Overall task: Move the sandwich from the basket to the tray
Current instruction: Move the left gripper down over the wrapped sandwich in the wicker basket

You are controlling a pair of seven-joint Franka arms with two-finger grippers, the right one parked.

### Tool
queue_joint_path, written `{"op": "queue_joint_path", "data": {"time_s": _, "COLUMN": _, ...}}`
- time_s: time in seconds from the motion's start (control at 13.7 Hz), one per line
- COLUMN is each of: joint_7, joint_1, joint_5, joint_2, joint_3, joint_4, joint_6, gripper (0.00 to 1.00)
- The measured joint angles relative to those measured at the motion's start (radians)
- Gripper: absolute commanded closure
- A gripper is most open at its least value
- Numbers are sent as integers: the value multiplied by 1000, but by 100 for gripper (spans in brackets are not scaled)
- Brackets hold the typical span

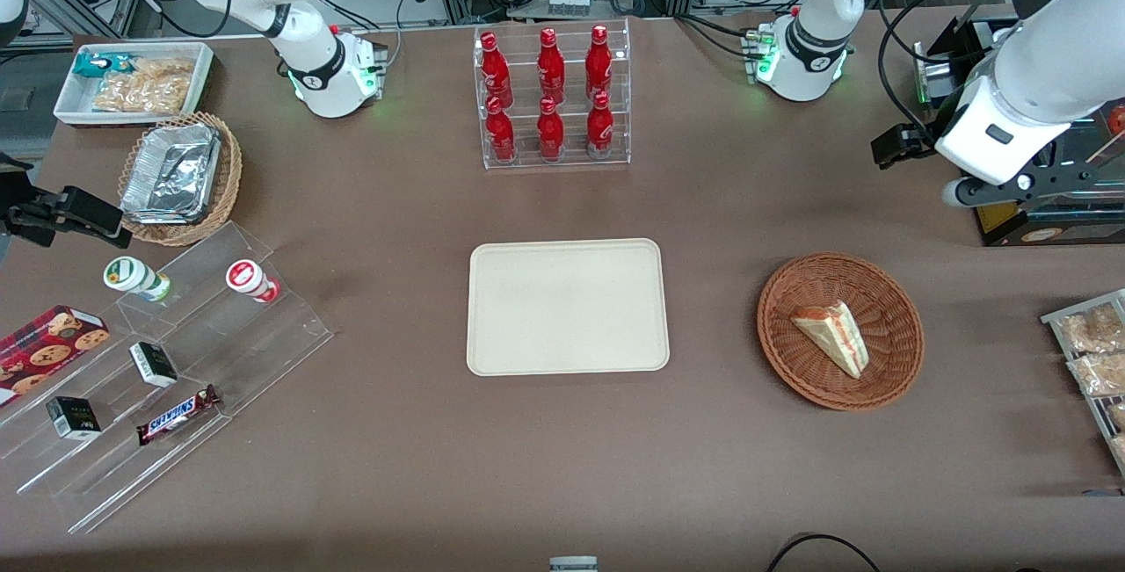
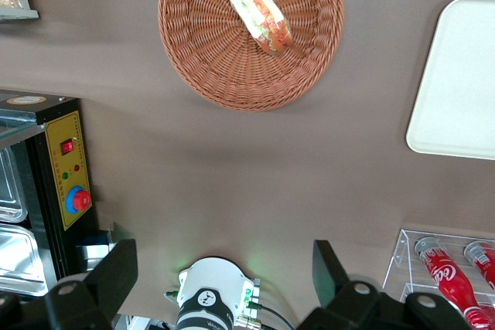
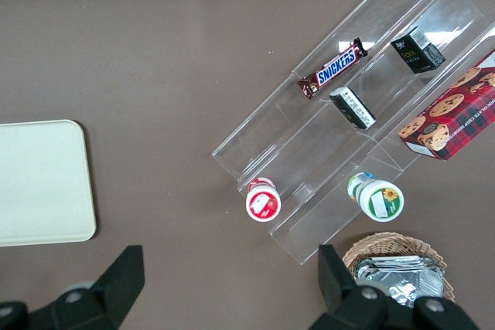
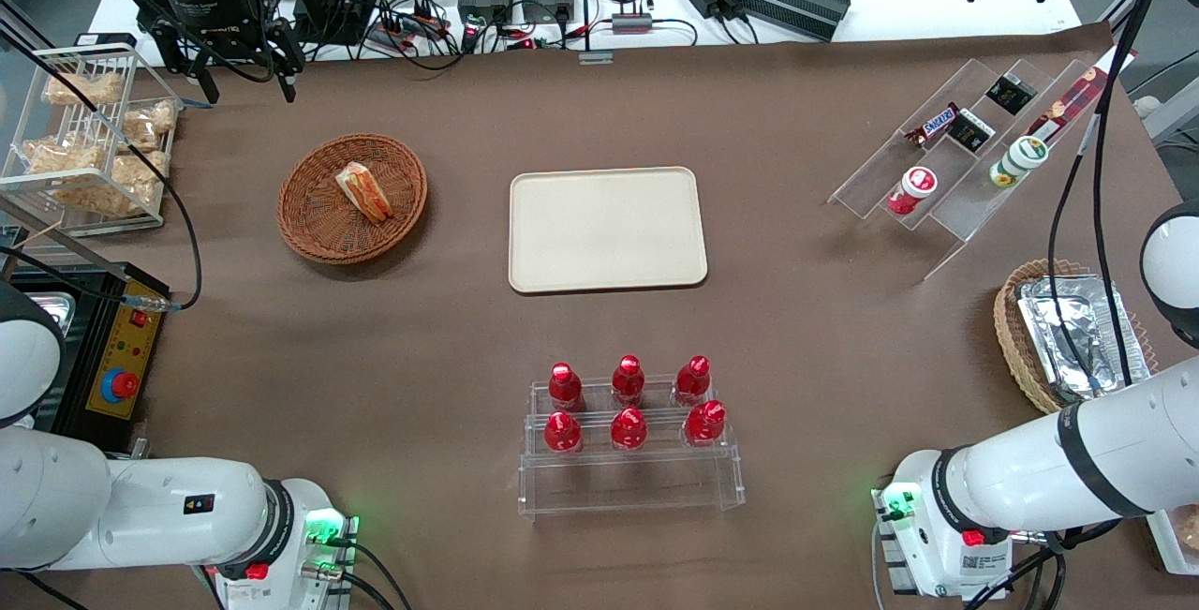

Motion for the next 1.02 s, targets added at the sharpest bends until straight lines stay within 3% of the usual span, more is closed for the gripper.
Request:
{"op": "queue_joint_path", "data": {"time_s": 0.51, "joint_7": 1, "joint_1": 1, "joint_5": 0, "joint_2": 34, "joint_3": 2, "joint_4": -1, "joint_6": 30, "gripper": 0}}
{"op": "queue_joint_path", "data": {"time_s": 1.02, "joint_7": -40, "joint_1": 52, "joint_5": 4, "joint_2": 340, "joint_3": 19, "joint_4": -8, "joint_6": 223, "gripper": 0}}
